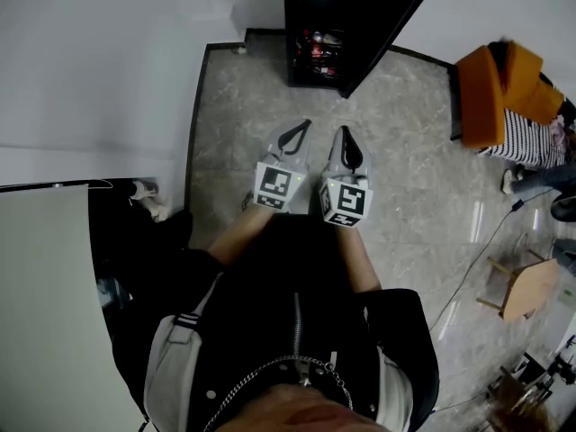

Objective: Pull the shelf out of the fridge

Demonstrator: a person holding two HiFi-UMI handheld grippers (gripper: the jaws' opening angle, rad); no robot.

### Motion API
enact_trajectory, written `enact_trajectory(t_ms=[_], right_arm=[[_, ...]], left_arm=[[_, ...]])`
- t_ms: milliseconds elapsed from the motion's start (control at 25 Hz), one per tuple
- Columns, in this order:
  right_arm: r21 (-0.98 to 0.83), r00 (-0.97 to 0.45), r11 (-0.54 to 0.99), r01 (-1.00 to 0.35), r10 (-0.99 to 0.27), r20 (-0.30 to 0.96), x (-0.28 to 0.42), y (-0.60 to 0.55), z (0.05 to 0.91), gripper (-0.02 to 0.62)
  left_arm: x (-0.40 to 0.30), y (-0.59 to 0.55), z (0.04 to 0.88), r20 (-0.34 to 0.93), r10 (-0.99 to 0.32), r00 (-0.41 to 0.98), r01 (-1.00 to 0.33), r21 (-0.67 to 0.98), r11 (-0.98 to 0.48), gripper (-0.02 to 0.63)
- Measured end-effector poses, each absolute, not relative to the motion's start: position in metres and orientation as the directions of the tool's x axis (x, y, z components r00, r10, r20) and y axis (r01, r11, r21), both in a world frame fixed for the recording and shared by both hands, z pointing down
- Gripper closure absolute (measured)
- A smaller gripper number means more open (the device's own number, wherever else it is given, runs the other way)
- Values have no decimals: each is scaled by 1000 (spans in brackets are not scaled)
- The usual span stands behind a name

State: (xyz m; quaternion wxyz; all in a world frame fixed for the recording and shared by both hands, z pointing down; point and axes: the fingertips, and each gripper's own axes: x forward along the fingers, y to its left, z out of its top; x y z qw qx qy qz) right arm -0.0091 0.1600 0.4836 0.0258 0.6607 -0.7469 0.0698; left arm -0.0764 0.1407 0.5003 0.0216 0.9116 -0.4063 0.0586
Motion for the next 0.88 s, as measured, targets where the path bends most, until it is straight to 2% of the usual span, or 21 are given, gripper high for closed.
enact_trajectory(t_ms=[880], right_arm=[[-90,-160,148,-985,-976,148,71,49,479,597]], left_arm=[[-4,37,504,172,-755,633,-766,-4,-643,595]])
